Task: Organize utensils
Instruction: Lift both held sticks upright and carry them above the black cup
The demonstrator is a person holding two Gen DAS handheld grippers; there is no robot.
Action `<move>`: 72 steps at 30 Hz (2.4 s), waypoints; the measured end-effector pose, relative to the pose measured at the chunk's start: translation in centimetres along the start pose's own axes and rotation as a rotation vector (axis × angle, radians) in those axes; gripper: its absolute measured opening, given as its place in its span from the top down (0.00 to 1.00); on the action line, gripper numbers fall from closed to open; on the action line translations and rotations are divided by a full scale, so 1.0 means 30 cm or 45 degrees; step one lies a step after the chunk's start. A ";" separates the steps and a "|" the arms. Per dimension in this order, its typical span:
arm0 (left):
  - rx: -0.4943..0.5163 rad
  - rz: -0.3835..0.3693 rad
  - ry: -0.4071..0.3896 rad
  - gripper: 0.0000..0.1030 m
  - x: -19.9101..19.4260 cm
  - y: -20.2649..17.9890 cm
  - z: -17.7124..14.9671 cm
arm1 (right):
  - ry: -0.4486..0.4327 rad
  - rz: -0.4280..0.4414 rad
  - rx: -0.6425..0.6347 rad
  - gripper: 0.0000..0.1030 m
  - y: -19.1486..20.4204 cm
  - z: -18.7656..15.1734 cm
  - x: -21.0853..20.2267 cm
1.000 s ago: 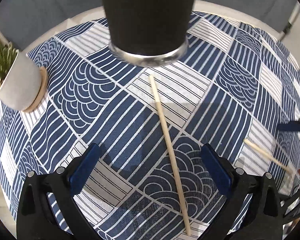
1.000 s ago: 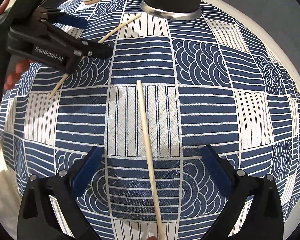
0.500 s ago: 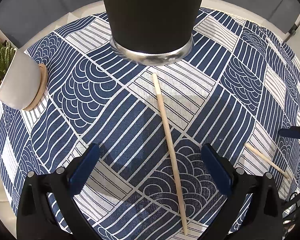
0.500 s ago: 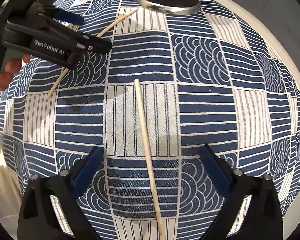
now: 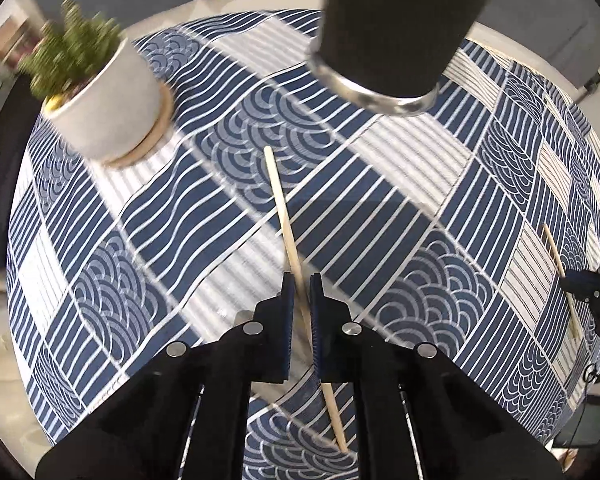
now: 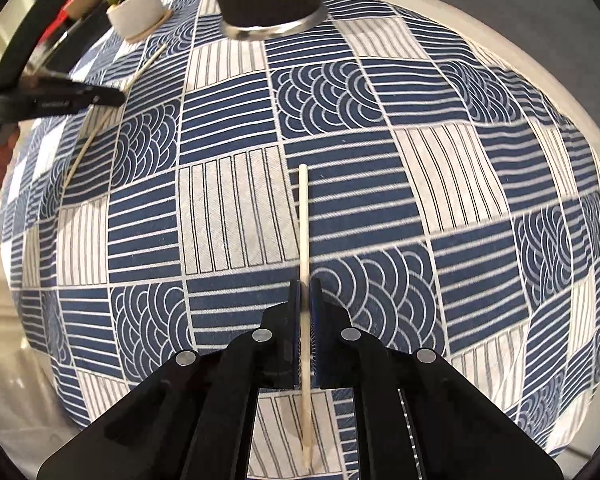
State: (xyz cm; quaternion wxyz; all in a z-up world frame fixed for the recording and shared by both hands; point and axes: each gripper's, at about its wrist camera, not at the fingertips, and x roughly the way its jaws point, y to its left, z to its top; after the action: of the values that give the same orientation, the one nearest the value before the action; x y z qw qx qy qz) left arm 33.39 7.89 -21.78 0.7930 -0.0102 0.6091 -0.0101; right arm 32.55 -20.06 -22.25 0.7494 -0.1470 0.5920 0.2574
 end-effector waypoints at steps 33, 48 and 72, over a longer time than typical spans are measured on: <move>0.006 0.073 -0.457 0.95 -0.621 0.037 0.109 | -0.609 -0.024 -0.043 0.96 0.138 0.237 -0.630; 0.063 -0.011 -0.818 0.95 -0.918 -0.030 0.307 | -1.053 0.244 -0.170 0.95 0.131 0.444 -0.904; 0.144 -0.314 -1.150 0.95 -0.706 -0.101 0.530 | -1.263 0.511 -0.093 0.95 -0.082 0.742 -0.635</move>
State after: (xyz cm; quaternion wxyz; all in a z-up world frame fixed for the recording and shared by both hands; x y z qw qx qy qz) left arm 43.28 5.52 2.86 0.9708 -0.0426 0.1957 -0.1321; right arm 48.82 -14.43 1.58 0.8696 0.0824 0.1741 0.4547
